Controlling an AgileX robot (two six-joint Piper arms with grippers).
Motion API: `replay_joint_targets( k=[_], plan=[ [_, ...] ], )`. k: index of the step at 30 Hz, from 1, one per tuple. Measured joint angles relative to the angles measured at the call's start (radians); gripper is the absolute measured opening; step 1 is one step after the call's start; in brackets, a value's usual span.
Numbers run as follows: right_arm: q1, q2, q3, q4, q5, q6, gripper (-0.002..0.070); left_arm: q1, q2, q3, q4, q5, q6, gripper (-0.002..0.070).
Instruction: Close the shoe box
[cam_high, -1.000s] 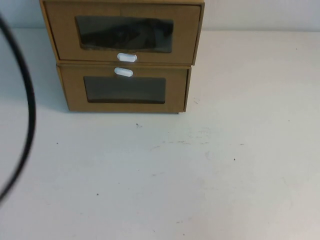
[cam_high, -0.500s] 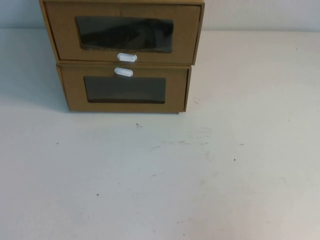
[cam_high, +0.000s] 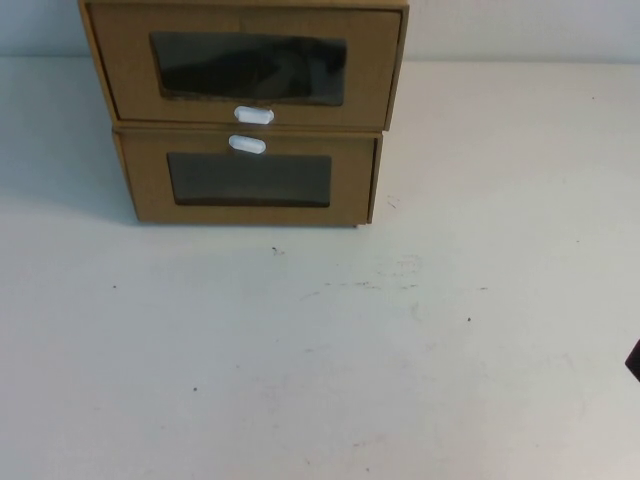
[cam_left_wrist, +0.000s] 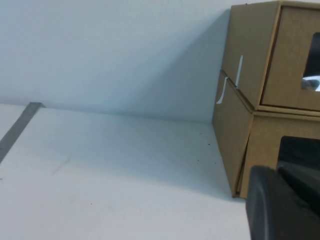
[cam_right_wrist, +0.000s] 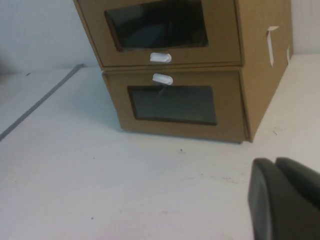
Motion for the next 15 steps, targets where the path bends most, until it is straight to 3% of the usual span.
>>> replay_joint_targets(
  k=[15],
  plan=[
    [0.000,0.000,0.007,0.000,0.033,0.000,-0.0013,0.000,0.000,0.002,-0.032,-0.009,0.002,-0.0005]
  ],
)
